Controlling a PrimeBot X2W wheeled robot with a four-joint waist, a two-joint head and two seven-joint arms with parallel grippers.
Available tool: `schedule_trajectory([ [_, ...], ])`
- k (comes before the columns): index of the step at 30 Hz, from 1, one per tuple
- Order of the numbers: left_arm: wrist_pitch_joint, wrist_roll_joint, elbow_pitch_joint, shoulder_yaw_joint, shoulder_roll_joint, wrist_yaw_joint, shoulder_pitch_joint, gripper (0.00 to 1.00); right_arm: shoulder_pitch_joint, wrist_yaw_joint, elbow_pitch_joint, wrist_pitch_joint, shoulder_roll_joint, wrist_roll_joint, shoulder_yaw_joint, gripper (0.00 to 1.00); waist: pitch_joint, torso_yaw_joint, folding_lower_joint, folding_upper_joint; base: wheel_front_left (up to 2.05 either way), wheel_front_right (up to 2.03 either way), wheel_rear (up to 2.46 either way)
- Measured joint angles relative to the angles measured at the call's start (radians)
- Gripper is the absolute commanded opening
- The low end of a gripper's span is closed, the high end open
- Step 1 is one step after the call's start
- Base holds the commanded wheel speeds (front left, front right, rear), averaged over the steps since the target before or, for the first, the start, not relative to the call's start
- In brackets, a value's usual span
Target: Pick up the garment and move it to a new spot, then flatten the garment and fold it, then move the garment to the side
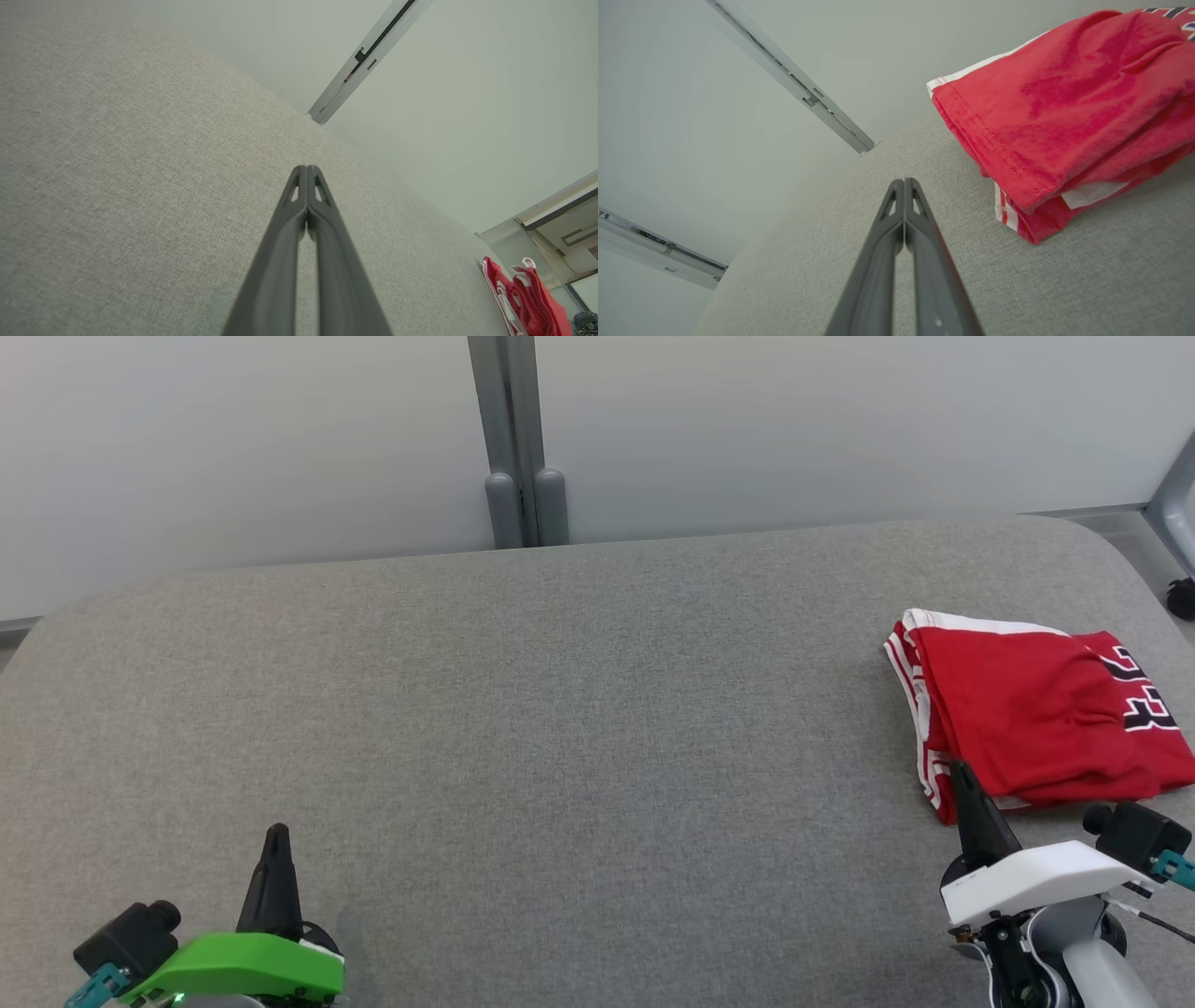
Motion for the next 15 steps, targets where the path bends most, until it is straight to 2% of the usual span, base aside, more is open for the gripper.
schedule_trajectory([
  [15, 0.052, -0.197, -0.015, 0.018, 0.000, 0.000, -0.014, 0.00, 0.000, 0.000, -0.017, 0.051, 0.020, 0.175, -0.034, 0.00, 0.005, -0.002, 0.0000, 0.0000, 0.00, 0.00, 0.00],
])
